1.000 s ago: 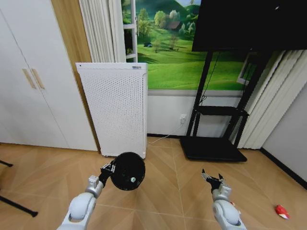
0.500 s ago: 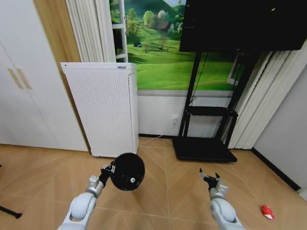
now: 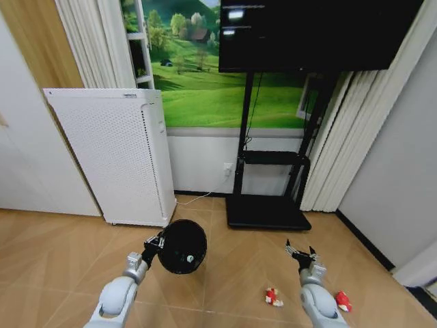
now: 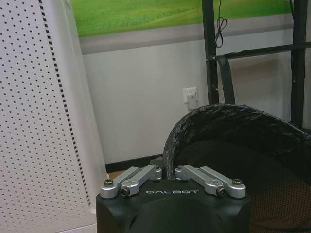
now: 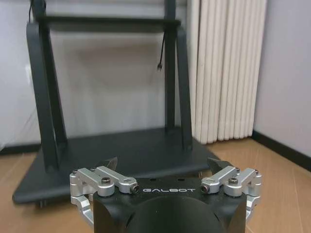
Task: Pick up the trash bin and place the garbage on the floor into it.
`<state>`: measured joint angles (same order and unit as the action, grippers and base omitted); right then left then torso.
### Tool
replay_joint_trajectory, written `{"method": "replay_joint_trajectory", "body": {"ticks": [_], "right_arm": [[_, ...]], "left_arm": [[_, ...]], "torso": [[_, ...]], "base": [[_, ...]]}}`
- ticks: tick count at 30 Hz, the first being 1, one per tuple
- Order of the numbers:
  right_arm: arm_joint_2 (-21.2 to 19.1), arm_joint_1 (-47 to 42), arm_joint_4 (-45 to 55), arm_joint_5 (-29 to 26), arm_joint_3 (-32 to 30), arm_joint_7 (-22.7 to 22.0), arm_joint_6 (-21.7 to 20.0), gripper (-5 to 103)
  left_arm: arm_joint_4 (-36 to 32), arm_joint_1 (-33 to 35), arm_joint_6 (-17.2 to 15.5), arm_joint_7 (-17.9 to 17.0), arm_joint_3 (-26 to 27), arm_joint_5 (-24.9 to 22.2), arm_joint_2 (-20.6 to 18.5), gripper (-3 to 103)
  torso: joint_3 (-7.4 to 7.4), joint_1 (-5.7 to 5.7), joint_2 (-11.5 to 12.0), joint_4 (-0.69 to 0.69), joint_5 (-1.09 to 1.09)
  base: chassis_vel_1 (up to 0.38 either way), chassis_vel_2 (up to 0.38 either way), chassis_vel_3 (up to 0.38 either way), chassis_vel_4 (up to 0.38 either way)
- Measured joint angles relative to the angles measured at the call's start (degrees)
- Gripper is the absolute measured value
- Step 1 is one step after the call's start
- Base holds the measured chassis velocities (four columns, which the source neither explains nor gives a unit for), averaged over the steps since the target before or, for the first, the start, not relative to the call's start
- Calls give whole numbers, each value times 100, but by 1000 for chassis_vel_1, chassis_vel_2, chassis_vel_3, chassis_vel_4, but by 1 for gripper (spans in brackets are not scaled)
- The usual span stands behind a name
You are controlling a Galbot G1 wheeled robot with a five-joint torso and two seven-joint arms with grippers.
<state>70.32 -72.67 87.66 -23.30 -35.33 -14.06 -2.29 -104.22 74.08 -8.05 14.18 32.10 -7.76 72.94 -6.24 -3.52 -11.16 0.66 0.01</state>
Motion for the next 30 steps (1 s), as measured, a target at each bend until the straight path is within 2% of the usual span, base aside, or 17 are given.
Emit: {"method": "replay_joint_trajectory", "body": {"ticks": [1,3,6,12,20,30], "right_arm": [[-56,-40,-7,3,75,-54,-144,100],[-116,-85,-19,-18,144,-107,-270,100],[-404,-280,-32,-229,412,-320,-670,100],[-752,-495,-115,-579,893,-614,-951,100],[-742,-534,-424,-793,1344,-829,-1063,100],[-431,-569,-731,-820,1787,-931,-1076,100]], "left_arm": [[-8,12,0,-1,0,2,-4,6],[-17,25,0,-3,6,2,-13,6],[-31,70,3,-9,36,0,-57,6],[73,130,49,-18,67,29,-68,6],[207,150,108,-28,115,39,-44,6],[385,43,113,-30,141,29,-86,6]], "torso": [[0,0,0,-4,0],[0,0,0,-4,-1],[0,0,0,-2,-1],[0,0,0,0,-3],[0,0,0,0,-2],[0,0,0,0,-1]], "base": [[0,0,0,0],[69,35,-49,-39],[92,86,-91,-59],[21,24,-22,-19],[0,0,0,0],[0,0,0,0]]}}
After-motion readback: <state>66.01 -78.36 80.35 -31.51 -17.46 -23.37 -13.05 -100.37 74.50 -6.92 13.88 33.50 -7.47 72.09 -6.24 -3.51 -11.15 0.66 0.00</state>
